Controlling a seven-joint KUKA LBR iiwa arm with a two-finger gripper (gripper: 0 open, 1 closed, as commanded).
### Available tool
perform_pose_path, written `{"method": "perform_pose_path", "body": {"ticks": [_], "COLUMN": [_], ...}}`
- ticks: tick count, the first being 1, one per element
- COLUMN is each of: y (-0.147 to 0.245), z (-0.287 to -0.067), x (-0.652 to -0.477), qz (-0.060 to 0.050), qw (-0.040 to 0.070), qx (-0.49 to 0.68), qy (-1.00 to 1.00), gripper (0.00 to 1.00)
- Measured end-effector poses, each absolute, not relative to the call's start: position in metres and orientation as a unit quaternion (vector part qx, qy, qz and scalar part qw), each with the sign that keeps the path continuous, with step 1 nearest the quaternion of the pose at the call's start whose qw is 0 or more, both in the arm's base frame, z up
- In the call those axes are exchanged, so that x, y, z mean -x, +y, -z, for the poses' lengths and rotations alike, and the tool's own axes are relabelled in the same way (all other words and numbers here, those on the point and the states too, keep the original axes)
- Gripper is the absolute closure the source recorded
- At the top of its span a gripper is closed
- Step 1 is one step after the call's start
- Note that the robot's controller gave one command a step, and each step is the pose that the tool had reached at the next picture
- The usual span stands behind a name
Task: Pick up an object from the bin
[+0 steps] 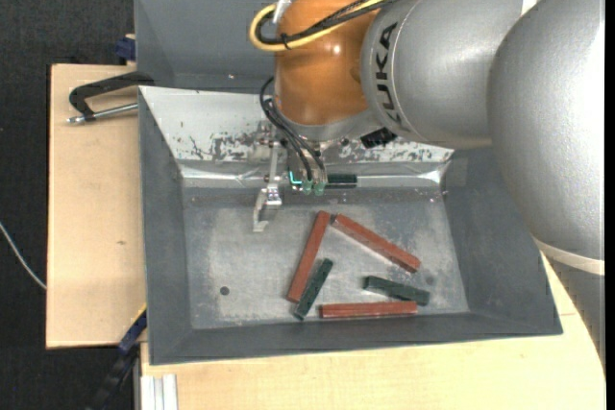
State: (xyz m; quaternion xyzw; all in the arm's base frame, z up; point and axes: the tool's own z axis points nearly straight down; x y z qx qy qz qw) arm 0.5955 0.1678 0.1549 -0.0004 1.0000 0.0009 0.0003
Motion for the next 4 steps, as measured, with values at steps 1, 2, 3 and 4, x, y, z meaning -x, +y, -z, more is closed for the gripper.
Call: {"method": "perform_pose_path", "body": {"ticks": [1,2,3,4], "y": [0.119,0.111,0.105,0.062], "z": [-0.126,-0.094,-0.096,-0.077], "x": [-0.582,-0.534,-0.523,-0.53], "qz": [-0.001,0.001,-0.002,-0.001], "qw": [0.001,0.001,0.001,0.0], "qx": [0.039,0.079,0.165,0.242], "qy": [0.999,0.997,0.986,0.97], "gripper": [0.0,0.0,0.0,1.0]}}
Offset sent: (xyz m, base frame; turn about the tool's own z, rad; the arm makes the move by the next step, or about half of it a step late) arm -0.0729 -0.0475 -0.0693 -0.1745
